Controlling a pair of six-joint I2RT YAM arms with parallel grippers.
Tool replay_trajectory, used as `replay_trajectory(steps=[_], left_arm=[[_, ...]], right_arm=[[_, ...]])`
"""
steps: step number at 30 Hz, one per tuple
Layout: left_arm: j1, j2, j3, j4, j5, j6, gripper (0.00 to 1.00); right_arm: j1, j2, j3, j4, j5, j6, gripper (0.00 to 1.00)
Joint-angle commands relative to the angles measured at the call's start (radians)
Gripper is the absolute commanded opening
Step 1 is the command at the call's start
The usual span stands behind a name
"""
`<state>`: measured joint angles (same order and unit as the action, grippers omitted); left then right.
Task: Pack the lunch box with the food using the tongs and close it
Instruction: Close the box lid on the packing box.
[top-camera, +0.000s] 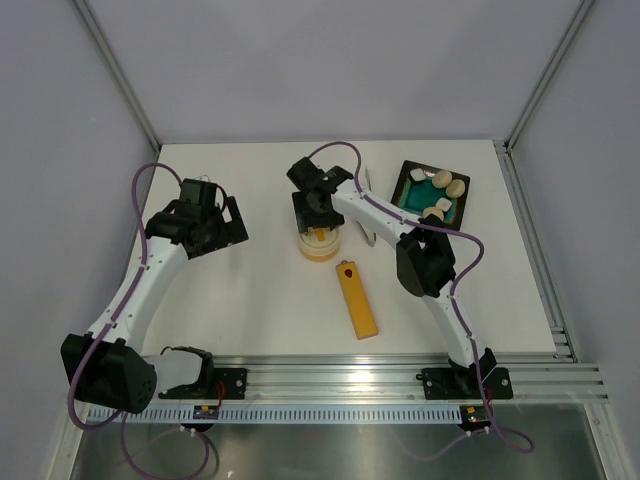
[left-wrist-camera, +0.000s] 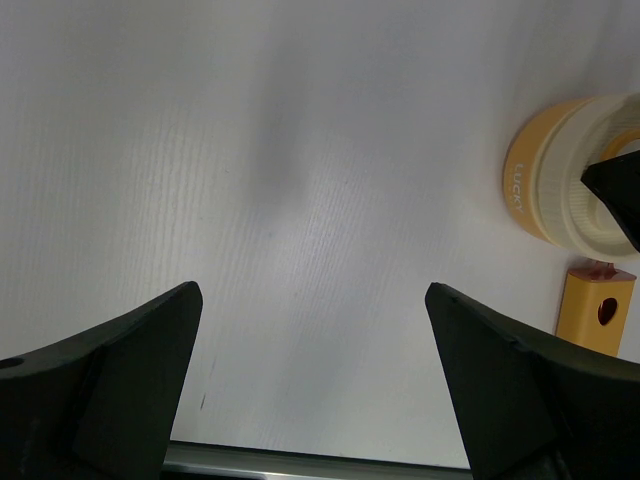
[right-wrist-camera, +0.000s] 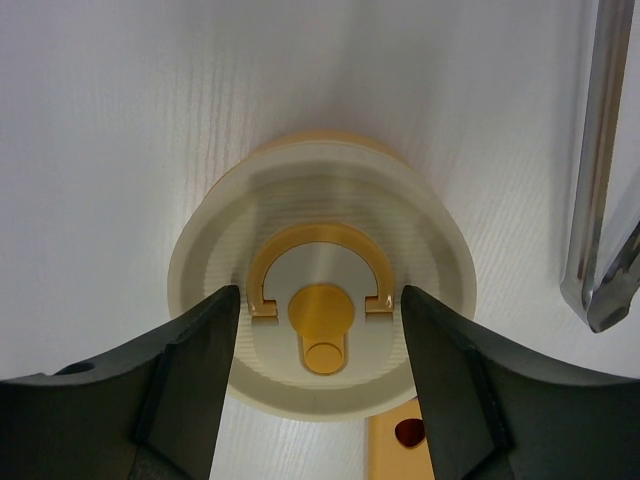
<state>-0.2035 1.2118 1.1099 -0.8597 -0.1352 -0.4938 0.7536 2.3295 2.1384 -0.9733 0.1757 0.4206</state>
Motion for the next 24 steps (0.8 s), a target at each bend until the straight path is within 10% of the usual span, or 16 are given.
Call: replay_trajectory(steps=[1,16,24], left_arm=[[0.006,-0.009,0.002,0.044,0.017,0.003,0.99],[0.006,-0.012,-0.022,0.059,0.040,-0.008,0.99],[0.004,0.075,-0.071,0.215,0.282,-0.091,0.99]], right_arm=[[0.000,0.120,-0.072,-0.010,0.016,0.065,0.72],[0.001,0.019,-0.245,0.170,-0.024,0.239,0.54],[-0.002,0.021,-0.235,0.160,-0.050,0.245,0.50]])
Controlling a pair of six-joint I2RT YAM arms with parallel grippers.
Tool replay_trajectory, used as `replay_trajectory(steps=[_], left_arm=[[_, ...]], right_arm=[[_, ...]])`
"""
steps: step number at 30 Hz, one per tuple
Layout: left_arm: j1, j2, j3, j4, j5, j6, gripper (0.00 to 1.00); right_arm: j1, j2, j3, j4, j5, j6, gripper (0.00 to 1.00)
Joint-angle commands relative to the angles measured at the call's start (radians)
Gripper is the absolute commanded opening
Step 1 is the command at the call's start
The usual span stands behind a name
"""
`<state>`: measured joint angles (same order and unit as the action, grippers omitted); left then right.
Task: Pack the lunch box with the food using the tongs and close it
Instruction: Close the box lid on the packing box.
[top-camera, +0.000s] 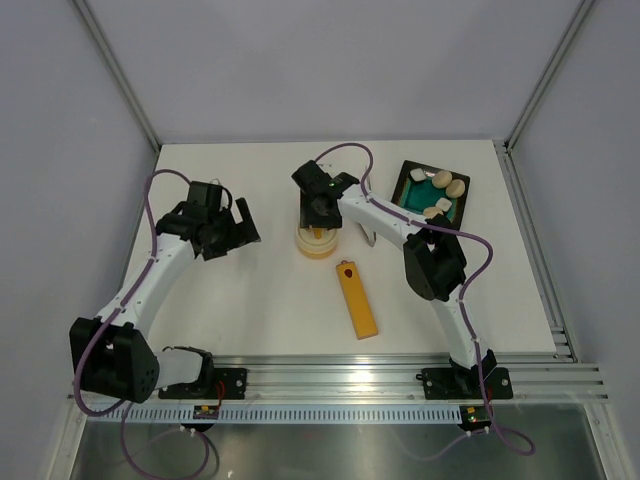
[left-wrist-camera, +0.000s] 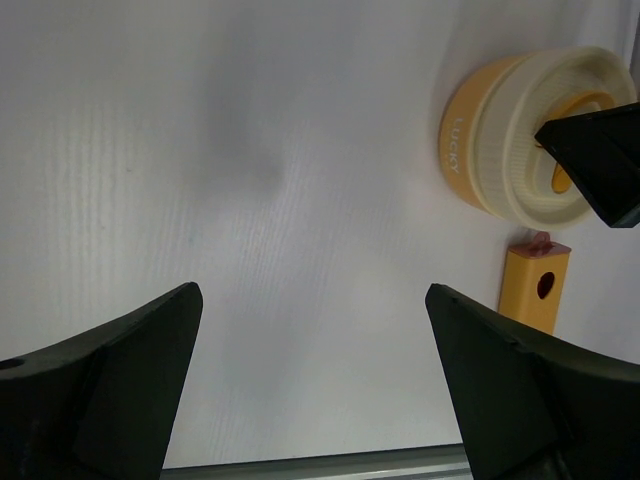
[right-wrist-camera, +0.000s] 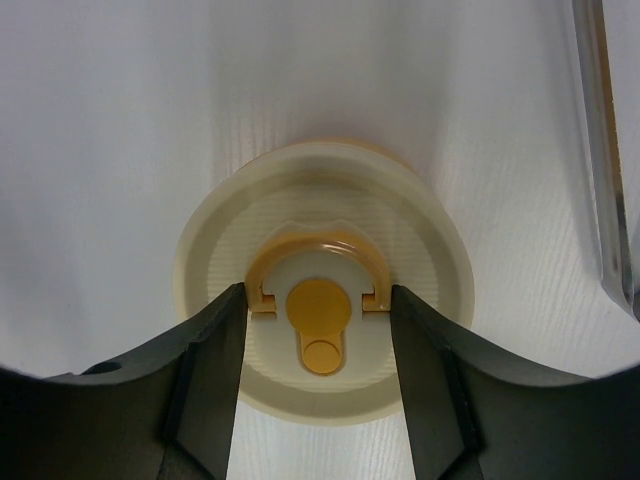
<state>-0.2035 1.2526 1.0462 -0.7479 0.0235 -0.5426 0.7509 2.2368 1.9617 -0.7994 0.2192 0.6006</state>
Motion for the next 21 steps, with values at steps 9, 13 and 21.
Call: replay_trajectory(steps=[9,13,21], left_arm=[[0.004,0.056,-0.011,0.120,0.125,-0.051,0.99],[0.004,0.076,-0.014,0.146,0.180,-0.069,0.99],[0.004,0.139,-0.008,0.191,0.269,-0.118,0.99]], right_arm=[[0.004,0.009,-0.149,0.058,-0.014,0.051,0.50],[0.004,-0.017,-0.185,0.100,0.019,0.033,0.50],[0.005,-0.074,-0.329,0.276,0.057,0.016,0.48]])
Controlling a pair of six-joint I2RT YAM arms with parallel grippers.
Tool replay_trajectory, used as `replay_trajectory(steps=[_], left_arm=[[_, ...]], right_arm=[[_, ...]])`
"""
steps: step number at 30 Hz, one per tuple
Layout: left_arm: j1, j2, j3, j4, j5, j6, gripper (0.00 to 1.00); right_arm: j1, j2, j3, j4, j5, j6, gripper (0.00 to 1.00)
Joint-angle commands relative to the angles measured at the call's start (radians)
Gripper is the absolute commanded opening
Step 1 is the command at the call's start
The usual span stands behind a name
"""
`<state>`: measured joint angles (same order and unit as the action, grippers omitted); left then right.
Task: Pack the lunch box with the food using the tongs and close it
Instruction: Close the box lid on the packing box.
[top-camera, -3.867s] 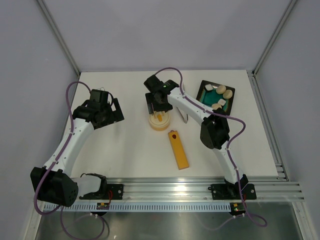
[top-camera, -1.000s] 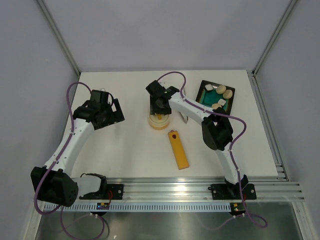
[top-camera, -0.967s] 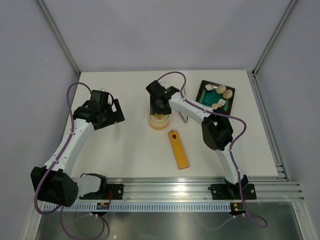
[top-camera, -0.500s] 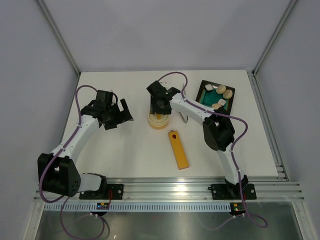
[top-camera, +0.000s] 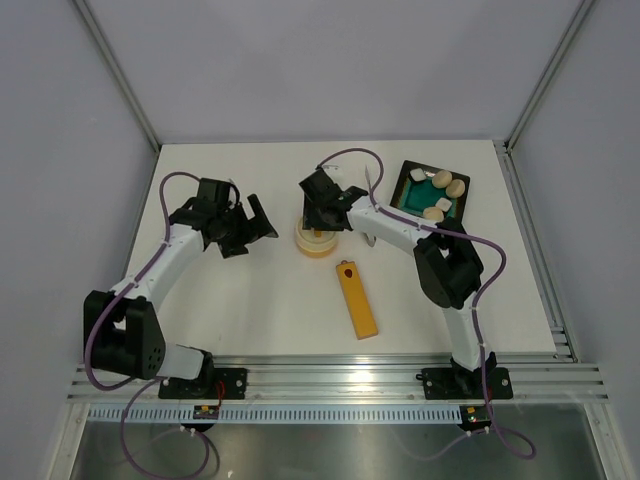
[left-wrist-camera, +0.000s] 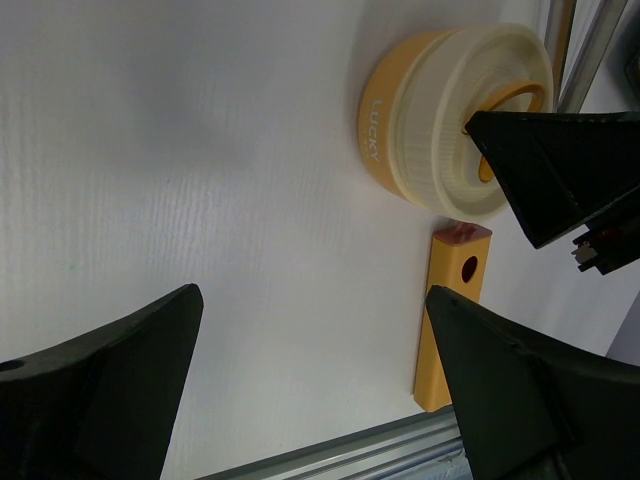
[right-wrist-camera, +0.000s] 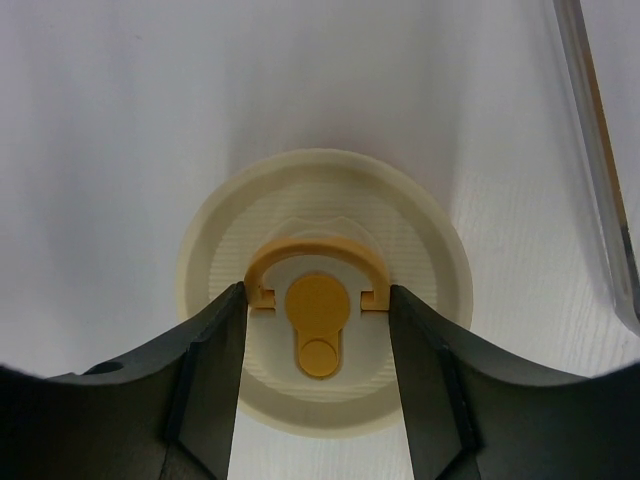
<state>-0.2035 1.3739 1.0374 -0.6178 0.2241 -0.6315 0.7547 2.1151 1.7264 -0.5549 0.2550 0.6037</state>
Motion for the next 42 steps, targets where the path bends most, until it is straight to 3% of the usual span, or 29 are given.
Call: replay_trajectory(steps=[1,10,31,42], left_arm=[[0.004,0.020,0.001,0.066,0.073,-0.033,0.99],[0.004,0.054,-0.005,0.090,0.096,-0.062,0.99],[0.012,0.316,0.050,0.277,0.261,-0.240,0.98],[0.022,0.346,0.082,0.340,0.222,-0.327,0.91]], right_arm=[[0.000,0.039,-0.105,0.047,0.029,0.011,0.48],[0.003,0.019,-0.171,0.170,0.073,-0.008,0.48],[0.023,0.074,-0.151,0.158,0.007,-0.039,0.51],[0.025,0.068,-0.156,0.164,0.001,-0.044,0.51]])
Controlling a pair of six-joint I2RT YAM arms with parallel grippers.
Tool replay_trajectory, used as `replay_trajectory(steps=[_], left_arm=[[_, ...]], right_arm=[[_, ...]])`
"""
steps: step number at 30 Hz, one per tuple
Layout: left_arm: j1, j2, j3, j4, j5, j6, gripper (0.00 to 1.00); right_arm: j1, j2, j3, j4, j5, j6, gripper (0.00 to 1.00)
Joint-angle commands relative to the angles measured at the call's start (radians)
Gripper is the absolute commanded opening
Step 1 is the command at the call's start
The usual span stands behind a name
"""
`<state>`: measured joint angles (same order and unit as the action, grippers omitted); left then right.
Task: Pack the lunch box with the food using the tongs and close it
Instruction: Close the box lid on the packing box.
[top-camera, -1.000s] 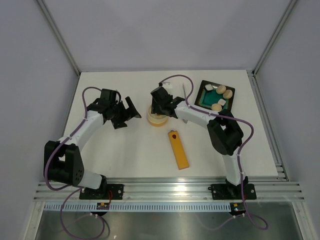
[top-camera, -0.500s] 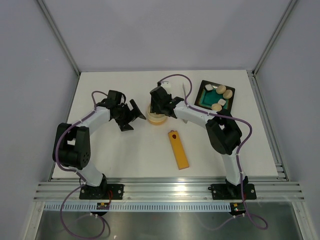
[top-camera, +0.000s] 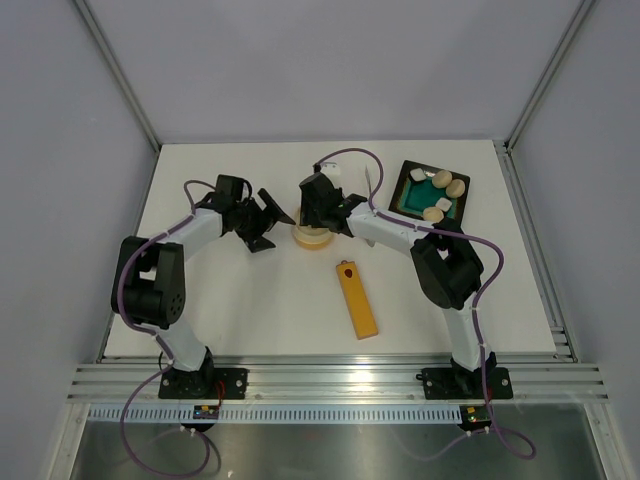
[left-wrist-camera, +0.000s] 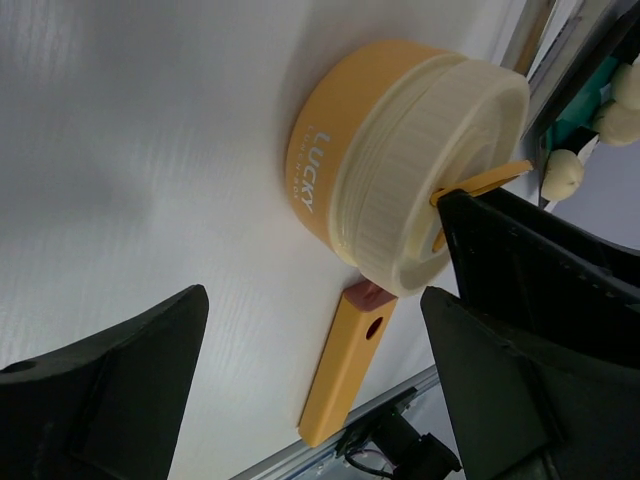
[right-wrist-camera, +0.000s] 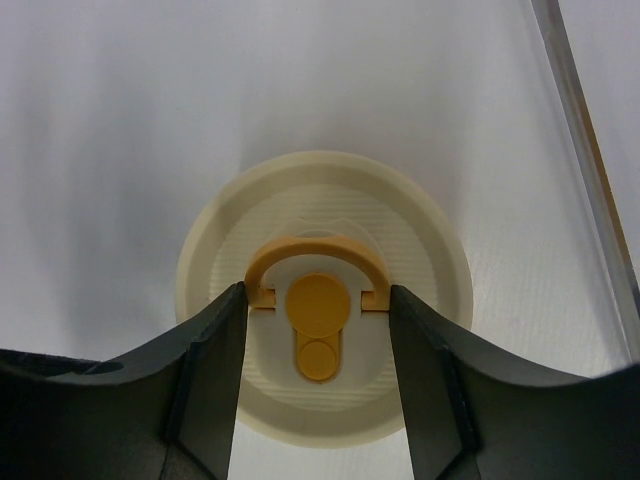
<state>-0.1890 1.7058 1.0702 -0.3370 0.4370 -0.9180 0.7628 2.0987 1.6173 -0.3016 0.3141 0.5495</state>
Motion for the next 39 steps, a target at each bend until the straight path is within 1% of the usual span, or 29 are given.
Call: replay_trajectory(steps=[1,5,16,22,27,30,39], left_arm=[[0.006,0.020,0.054,0.059,0.006,-0.048,0.90],[0.008,0.061,0.086,0.058,0.006,-0.059,0.85],[0.006,0.133,0.111,0.013,-0.014,-0.033,0.84],[0.005,0.160,0.116,-0.036,-0.033,-0.018,0.83],[0.006,0.166,0.120,-0.060,-0.052,-0.005,0.83],[0.006,0.172,0.135,-0.080,-0.060,0.005,0.83],[0.005,0.193,0.152,-0.097,-0.058,0.011,0.83]], right_arm=[[0.018,0.084,-0.048,-0.090,-0.058,0.010,0.51],[0.018,0.081,-0.053,-0.088,-0.058,0.012,0.51],[0.024,0.073,-0.051,-0.085,-0.064,0.009,0.51],[0.026,0.058,-0.057,-0.080,-0.072,0.003,0.55],[0.026,0.032,-0.056,-0.079,-0.081,-0.011,0.61],[0.026,0.006,-0.060,-0.079,-0.083,-0.029,0.65],[0.026,-0.071,-0.091,-0.060,-0.093,-0.111,0.71]])
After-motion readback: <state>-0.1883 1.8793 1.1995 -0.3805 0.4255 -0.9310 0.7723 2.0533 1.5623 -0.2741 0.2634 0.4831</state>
